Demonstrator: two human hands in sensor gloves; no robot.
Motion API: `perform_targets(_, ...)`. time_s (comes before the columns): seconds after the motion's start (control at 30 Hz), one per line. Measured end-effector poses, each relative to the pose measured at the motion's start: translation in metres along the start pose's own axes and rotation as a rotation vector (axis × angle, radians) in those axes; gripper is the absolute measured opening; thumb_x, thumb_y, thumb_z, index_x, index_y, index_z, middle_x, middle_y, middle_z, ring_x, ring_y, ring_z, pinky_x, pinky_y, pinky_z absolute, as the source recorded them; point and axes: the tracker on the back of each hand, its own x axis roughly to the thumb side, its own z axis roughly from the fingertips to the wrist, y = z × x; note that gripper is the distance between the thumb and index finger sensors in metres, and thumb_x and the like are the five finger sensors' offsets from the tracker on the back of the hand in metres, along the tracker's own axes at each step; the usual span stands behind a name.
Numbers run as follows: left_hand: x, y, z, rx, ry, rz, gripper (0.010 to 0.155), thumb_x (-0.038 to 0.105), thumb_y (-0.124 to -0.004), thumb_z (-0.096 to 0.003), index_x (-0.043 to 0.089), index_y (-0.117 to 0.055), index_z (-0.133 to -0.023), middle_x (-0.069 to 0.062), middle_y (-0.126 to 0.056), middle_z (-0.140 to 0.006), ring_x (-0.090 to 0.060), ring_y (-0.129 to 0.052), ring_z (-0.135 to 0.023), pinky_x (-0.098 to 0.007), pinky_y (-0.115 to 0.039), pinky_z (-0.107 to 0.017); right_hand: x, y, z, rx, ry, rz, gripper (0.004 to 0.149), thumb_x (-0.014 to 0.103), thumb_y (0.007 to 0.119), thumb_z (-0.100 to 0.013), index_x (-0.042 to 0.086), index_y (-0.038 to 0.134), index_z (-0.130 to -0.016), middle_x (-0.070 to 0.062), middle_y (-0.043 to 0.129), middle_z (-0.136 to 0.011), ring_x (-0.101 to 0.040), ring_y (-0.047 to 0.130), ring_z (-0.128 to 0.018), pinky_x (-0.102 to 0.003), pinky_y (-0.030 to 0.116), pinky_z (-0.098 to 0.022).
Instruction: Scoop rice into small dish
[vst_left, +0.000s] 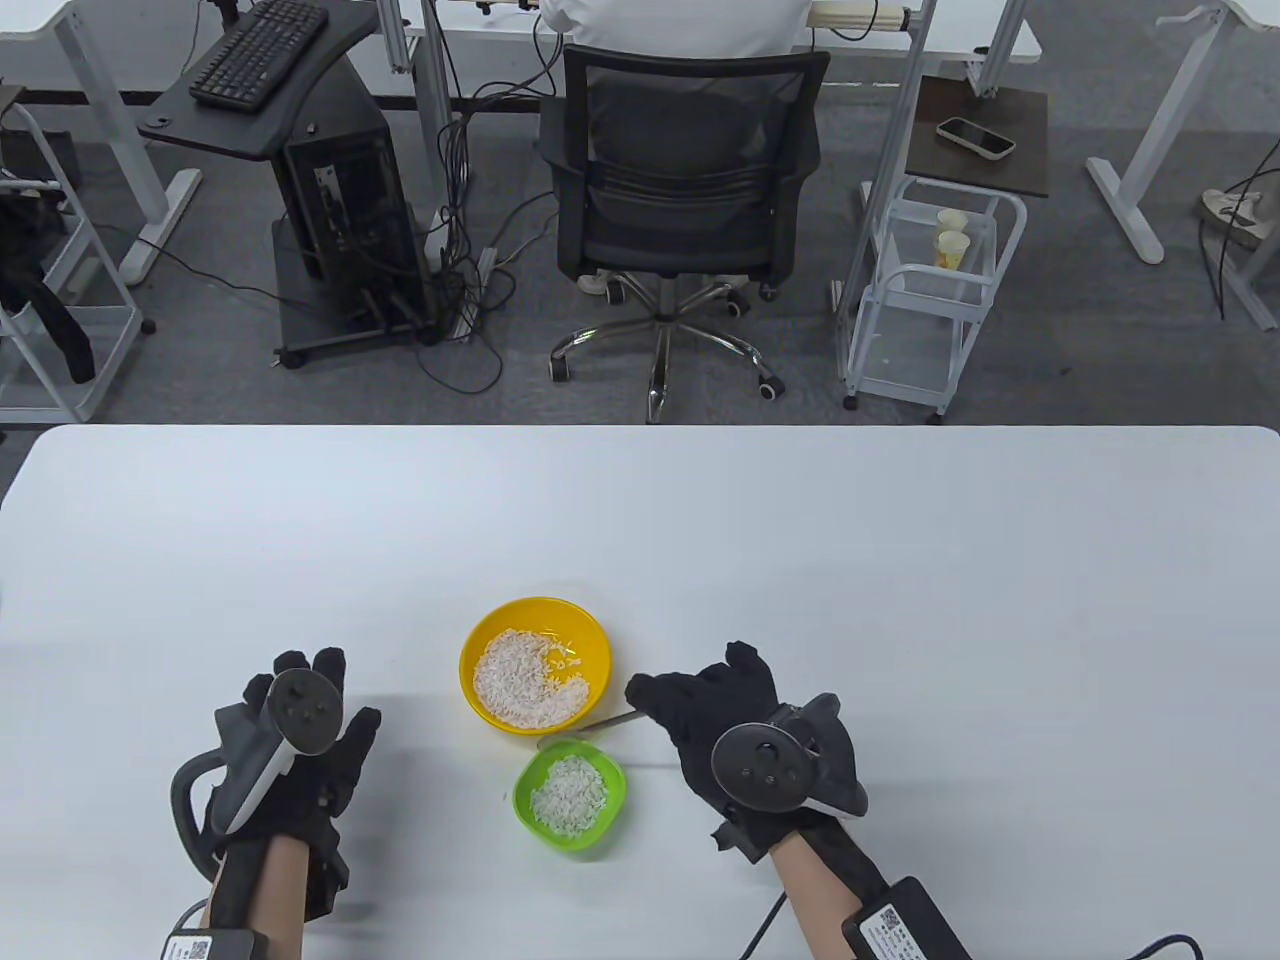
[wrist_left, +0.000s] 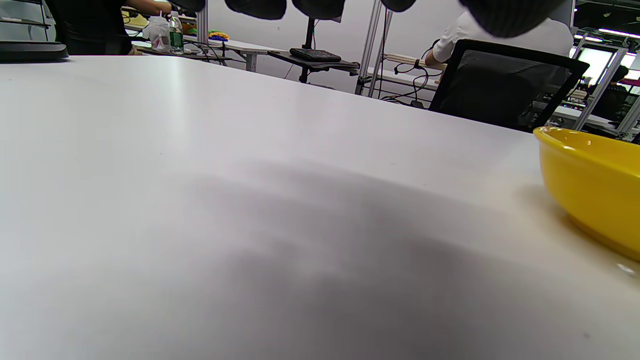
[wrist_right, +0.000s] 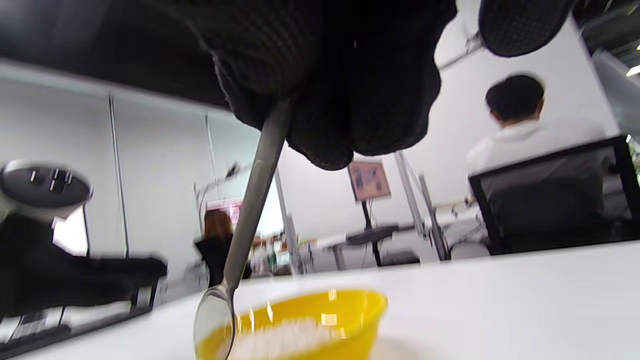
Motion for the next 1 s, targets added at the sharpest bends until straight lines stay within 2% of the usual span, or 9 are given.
perform_targets(0.13,0.000,0.000,0.000,0.001,0.002,-0.001,0.072,0.063,-0.062,-0.0487,0.044,-0.031,-0.111,0.004,-0.032,-0.127,-0.030,-0.037,-0.119,-0.058,-0.040,-0.085,-0.002,-0.008,0.007,-0.339,0.077,-0.009,0.040,0.020,0.075,-0.053,0.018,0.082,-0.092,-0.012,0.100,-0.079,-0.036,0.095,-0.061,-0.076,0.050,-0.063)
perform_targets(0.37,0.003,-0.002,0.001,0.005,0.013,-0.026,0.072,0.063,-0.062,-0.0487,0.044,-0.031,-0.111,0.004,-0.032,-0.128,-0.030,-0.037,-0.119,-0.058,-0.040,-0.085,-0.024,0.035,0.001,-0.187,0.220,0.017,0.041,0.020,0.076,-0.053,0.017,0.081,-0.093,-0.012,0.099,-0.080,-0.037,0.095,-0.063,-0.077,0.047,-0.062)
perform_targets(0.47,0.006,-0.002,0.002,0.006,0.005,-0.033,0.072,0.063,-0.062,-0.0487,0.044,-0.031,-0.111,0.004,-0.032,-0.127,-0.030,-0.037,-0.119,-0.058,-0.041,-0.085,-0.028,0.054,0.002,-0.131,0.240,0.062,0.040,0.020,0.077,-0.053,0.016,0.081,-0.093,-0.012,0.100,-0.080,-0.037,0.095,-0.063,-0.078,0.046,-0.062)
perform_targets(0.67,0.007,-0.003,0.002,0.002,0.003,-0.045,0.072,0.063,-0.062,-0.0488,0.044,-0.031,-0.111,0.004,-0.032,-0.128,-0.030,-0.037,-0.119,-0.058,-0.040,-0.085,-0.029,0.075,-0.001,-0.065,0.282,0.113,0.040,0.020,0.078,-0.053,0.014,0.083,-0.092,-0.013,0.101,-0.078,-0.037,0.097,-0.060,-0.076,0.051,-0.061)
perform_targets(0.7,0.008,-0.003,0.002,0.002,0.003,-0.045,0.072,0.063,-0.062,-0.0487,0.044,-0.031,-0.111,0.004,-0.032,-0.128,-0.030,-0.037,-0.119,-0.058,-0.040,-0.085,-0.029,0.079,-0.001,-0.025,0.303,0.107,0.040,0.020,0.078,-0.053,0.013,0.083,-0.092,-0.014,0.102,-0.077,-0.037,0.098,-0.058,-0.075,0.053,-0.061)
perform_targets(0.87,0.009,-0.003,0.002,0.002,-0.001,-0.047,0.072,0.063,-0.062,-0.0487,0.044,-0.031,-0.111,0.004,-0.031,-0.128,-0.030,-0.037,-0.119,-0.058,-0.040,-0.085,-0.032,0.089,0.003,0.052,0.351,-0.064,0.040,0.016,0.075,-0.052,0.008,0.083,-0.090,-0.018,0.101,-0.070,-0.036,0.097,-0.050,-0.072,0.060,-0.059)
perform_targets(1.0,0.009,-0.004,0.002,0.003,-0.005,-0.045,0.072,0.063,-0.062,-0.0487,0.044,-0.031,-0.111,0.004,-0.032,-0.127,-0.030,-0.038,-0.119,-0.058,-0.041,-0.085,-0.038,0.089,0.001,0.098,0.475,-0.270,0.039,0.015,0.075,-0.052,0.005,0.084,-0.089,-0.020,0.102,-0.067,-0.037,0.097,-0.045,-0.072,0.062,-0.058)
